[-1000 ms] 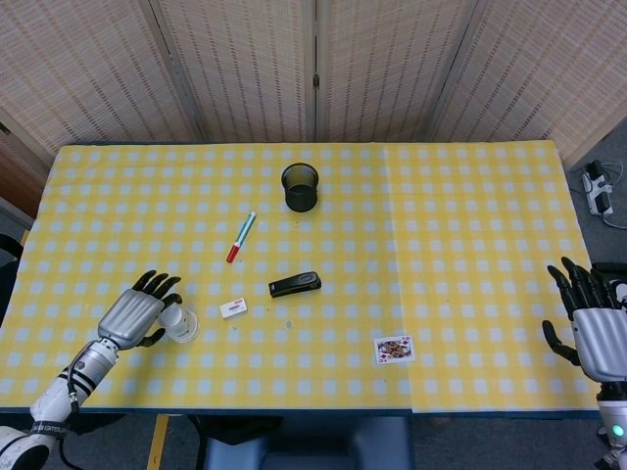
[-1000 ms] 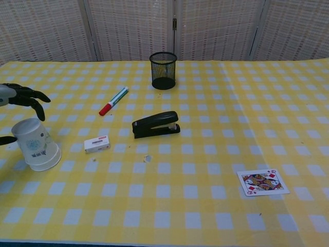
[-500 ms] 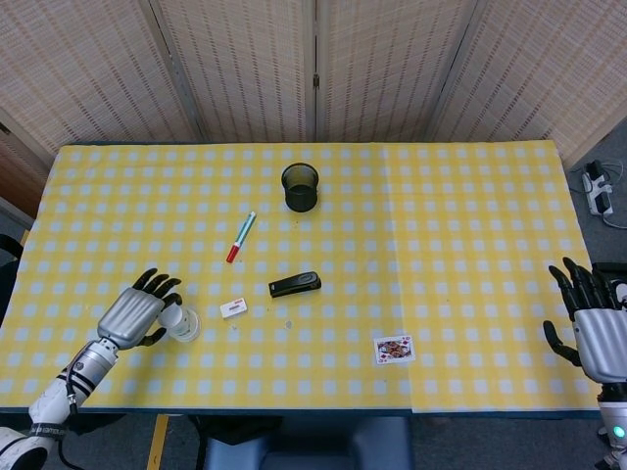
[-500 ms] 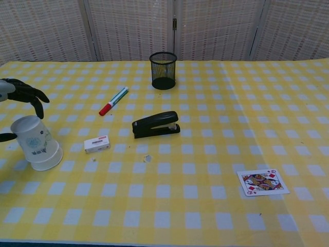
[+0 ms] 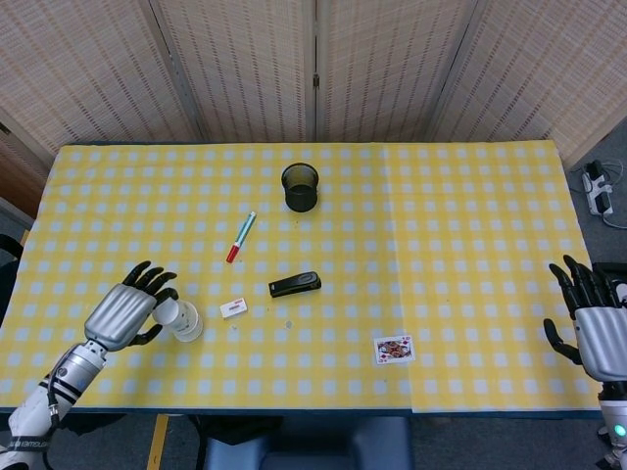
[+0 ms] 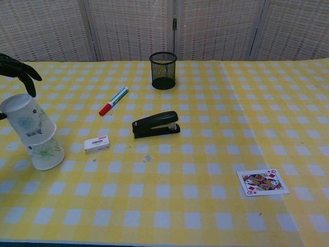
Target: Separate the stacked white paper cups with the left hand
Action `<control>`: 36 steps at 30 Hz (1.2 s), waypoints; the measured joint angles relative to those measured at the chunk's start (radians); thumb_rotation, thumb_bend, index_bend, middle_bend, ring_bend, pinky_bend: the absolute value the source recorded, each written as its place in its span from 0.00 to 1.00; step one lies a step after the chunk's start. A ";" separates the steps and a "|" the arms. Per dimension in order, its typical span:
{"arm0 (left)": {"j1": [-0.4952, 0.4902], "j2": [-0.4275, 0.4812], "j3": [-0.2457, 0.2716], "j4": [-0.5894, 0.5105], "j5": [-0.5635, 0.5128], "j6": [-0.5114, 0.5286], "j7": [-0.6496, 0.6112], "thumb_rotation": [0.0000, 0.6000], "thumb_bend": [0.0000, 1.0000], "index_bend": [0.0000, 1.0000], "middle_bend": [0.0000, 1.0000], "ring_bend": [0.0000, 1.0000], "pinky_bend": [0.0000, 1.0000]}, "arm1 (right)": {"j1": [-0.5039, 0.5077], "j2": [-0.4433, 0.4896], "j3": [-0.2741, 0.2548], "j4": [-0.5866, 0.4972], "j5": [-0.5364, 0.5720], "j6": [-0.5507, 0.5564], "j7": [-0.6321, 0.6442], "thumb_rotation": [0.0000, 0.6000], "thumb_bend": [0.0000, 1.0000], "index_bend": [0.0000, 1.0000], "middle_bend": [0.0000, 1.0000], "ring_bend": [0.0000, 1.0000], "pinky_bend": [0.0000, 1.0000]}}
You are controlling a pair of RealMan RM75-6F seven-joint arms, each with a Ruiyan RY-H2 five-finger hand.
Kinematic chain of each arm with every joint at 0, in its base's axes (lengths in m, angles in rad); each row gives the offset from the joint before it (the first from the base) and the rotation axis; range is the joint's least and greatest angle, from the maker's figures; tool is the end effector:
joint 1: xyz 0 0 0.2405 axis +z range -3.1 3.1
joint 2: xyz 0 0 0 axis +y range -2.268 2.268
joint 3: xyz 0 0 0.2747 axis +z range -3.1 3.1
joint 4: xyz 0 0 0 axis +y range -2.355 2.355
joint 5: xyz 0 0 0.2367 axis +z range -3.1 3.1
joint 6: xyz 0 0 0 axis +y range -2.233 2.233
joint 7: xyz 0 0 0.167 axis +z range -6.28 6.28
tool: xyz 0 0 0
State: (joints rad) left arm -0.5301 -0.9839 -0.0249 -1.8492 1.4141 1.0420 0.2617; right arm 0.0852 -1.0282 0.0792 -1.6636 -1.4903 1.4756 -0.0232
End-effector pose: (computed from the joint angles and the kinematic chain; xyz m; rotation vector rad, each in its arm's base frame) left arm -0.2222 0.3043 0.0967 -1.9469 -0.7637 -0.7549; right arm -0.3329 -0.2143 0.1726 1.3863 -0.8429 0.8746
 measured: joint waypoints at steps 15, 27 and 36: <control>0.059 0.061 -0.021 0.002 -0.018 0.086 -0.067 1.00 0.39 0.41 0.18 0.13 0.08 | 0.000 0.002 0.000 0.001 -0.008 0.005 0.007 1.00 0.46 0.00 0.00 0.00 0.00; 0.092 -0.017 0.000 0.089 -0.126 0.066 0.012 1.00 0.39 0.41 0.18 0.13 0.08 | 0.009 0.000 0.000 0.002 -0.013 -0.005 0.008 1.00 0.46 0.00 0.00 0.00 0.00; 0.085 -0.109 0.012 0.166 -0.136 0.016 0.007 1.00 0.39 0.41 0.18 0.13 0.08 | 0.011 0.001 -0.001 0.002 -0.010 -0.011 0.009 1.00 0.46 0.00 0.00 0.00 0.00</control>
State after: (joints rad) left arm -0.4451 -1.0926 -0.0131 -1.6834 1.2779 1.0584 0.2682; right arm 0.0966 -1.0277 0.0780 -1.6614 -1.5006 1.4645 -0.0143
